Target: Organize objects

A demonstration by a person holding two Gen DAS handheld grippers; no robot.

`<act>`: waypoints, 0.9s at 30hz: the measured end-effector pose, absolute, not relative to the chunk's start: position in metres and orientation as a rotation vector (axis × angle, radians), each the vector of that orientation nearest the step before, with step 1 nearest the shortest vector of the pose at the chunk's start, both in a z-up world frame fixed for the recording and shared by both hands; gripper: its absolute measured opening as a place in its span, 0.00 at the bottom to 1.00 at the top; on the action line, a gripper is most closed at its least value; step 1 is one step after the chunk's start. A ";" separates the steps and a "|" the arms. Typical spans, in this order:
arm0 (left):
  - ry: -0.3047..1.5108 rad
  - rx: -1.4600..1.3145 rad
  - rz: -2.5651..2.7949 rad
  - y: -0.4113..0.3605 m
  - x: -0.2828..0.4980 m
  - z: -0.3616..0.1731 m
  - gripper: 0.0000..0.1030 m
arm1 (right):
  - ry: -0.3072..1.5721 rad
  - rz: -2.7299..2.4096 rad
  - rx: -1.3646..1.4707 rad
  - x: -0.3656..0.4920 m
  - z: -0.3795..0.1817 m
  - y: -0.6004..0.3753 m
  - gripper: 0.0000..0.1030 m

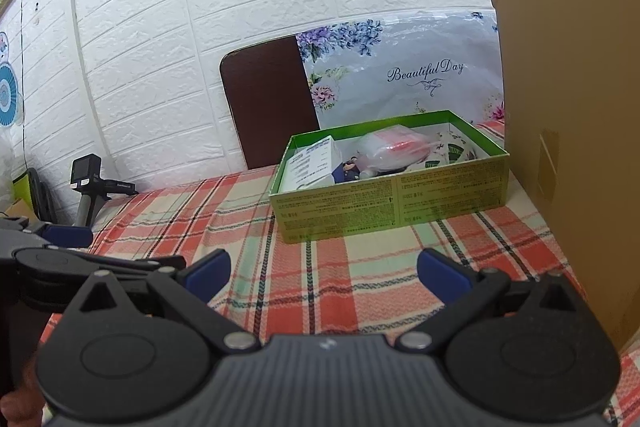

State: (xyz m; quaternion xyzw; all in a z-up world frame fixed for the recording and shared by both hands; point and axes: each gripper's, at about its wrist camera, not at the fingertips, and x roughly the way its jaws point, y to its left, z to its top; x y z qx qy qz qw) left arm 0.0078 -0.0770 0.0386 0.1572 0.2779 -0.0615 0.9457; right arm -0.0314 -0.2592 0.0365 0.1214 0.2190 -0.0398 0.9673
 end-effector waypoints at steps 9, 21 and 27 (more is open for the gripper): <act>0.598 0.333 -0.123 -0.081 0.011 0.033 1.00 | 0.460 -0.081 0.258 -0.030 0.032 -0.261 1.00; 0.614 0.339 -0.120 -0.085 0.012 0.031 1.00 | 0.472 -0.088 0.275 -0.029 0.028 -0.264 1.00; 0.621 0.335 -0.119 -0.085 0.012 0.030 1.00 | 0.472 -0.089 0.275 -0.028 0.027 -0.265 1.00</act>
